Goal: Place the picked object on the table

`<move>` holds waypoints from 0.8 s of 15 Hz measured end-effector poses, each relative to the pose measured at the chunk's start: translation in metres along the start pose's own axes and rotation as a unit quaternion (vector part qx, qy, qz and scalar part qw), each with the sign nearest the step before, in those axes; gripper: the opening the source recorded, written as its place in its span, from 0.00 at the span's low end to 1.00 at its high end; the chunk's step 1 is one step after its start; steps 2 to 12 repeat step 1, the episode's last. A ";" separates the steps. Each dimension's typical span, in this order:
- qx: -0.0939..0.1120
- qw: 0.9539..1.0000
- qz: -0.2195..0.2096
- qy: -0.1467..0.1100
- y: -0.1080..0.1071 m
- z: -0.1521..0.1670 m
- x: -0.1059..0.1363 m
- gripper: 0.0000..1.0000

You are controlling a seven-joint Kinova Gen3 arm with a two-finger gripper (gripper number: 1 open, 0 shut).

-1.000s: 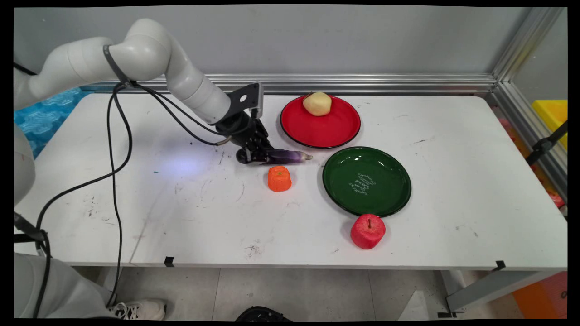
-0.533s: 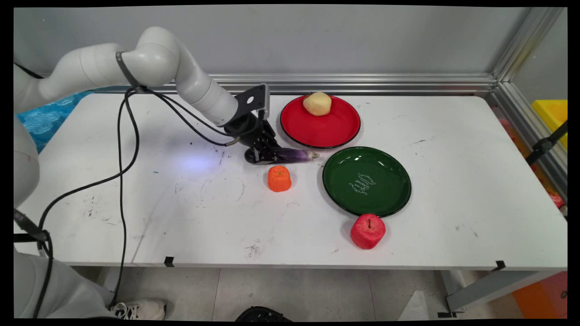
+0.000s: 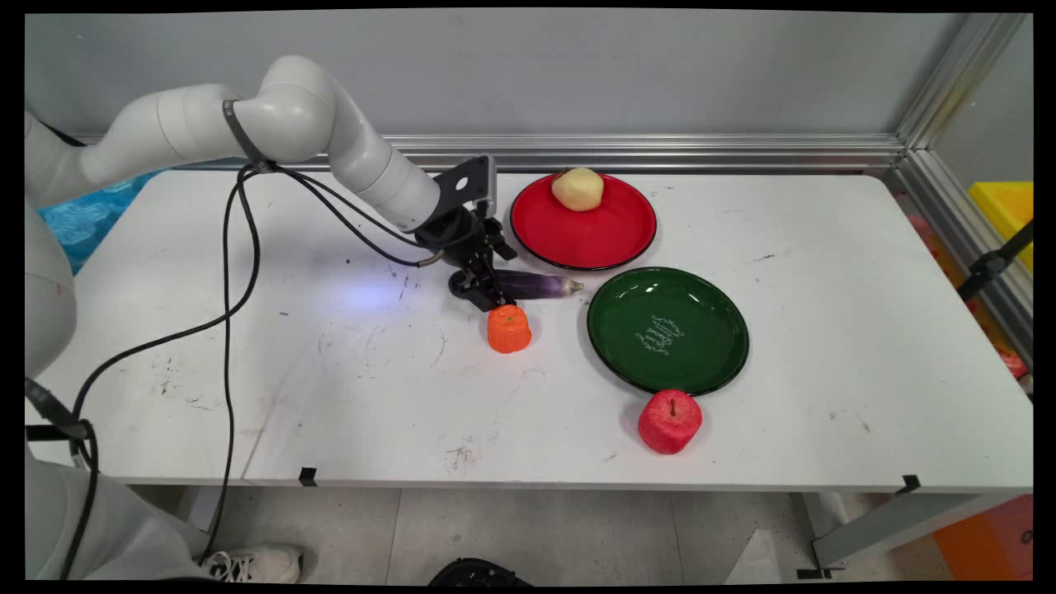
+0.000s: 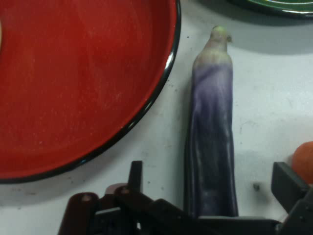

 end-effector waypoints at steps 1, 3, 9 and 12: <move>0.002 1.000 -0.003 -0.001 -0.001 -0.002 0.001 1.00; 0.002 1.000 -0.003 -0.001 -0.001 -0.002 0.001 1.00; 0.002 1.000 -0.003 -0.001 -0.001 -0.002 0.001 1.00; 0.002 1.000 -0.003 -0.001 -0.001 -0.002 0.001 1.00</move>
